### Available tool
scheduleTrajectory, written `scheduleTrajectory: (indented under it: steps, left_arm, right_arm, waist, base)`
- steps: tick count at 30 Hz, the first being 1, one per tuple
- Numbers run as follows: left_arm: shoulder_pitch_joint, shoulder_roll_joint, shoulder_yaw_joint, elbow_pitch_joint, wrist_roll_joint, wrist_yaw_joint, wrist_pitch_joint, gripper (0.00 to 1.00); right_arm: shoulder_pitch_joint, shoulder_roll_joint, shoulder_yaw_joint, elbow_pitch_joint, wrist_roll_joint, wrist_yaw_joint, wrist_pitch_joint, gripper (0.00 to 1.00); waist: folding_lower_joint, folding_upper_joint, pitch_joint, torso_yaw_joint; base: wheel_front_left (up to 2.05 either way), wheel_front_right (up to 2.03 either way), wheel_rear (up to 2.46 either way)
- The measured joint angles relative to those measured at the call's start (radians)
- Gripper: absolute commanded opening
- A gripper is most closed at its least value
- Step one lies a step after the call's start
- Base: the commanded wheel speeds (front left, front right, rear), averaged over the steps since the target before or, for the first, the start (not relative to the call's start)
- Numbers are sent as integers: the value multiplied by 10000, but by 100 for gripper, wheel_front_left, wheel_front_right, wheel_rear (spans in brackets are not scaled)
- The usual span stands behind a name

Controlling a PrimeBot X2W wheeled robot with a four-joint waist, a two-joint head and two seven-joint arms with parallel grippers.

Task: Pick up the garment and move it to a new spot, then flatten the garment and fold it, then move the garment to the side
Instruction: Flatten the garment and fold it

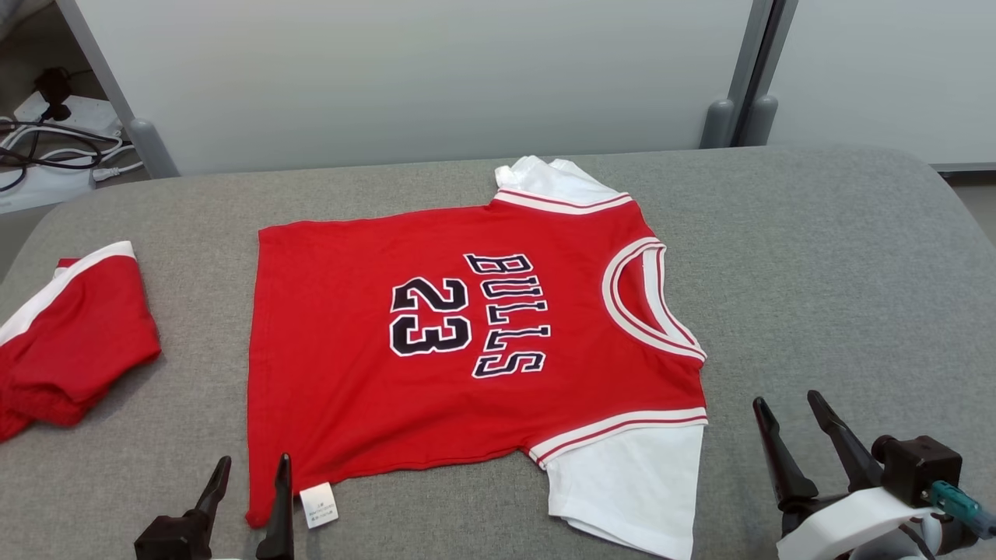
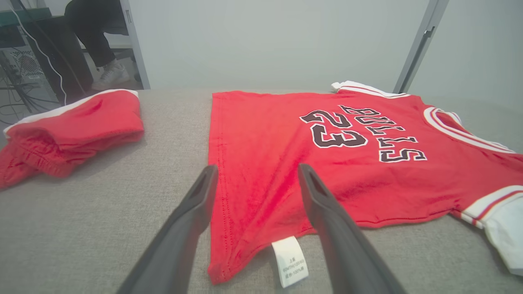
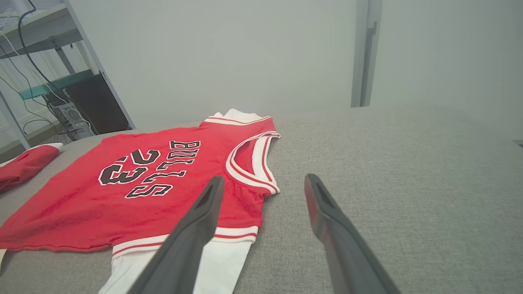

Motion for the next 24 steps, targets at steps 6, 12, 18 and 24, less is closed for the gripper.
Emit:
scheduleTrajectory:
  steps: [6,12,18,24]
  left_arm:
    - [0,-86,211,196,192,-244,0,100]
    - [-2,-257,355,359,337,-403,0,100]
    - [-9,-274,479,387,420,-493,0,100]
    - [-12,-305,495,430,612,-579,0,100]
  right_arm:
    - [0,46,127,4,-61,0,0,100]
    - [-8,46,178,82,-61,2,0,100]
    - [-26,44,242,155,-59,2,0,100]
    - [-41,42,299,201,-59,2,0,100]
  waist:
    - [0,0,32,-31]
    - [0,-1,43,-44]
    - [0,0,50,-44]
    - [0,0,64,-37]
  base:
    - [0,0,0]
    - [0,0,0]
    - [0,0,0]
    - [0,0,0]
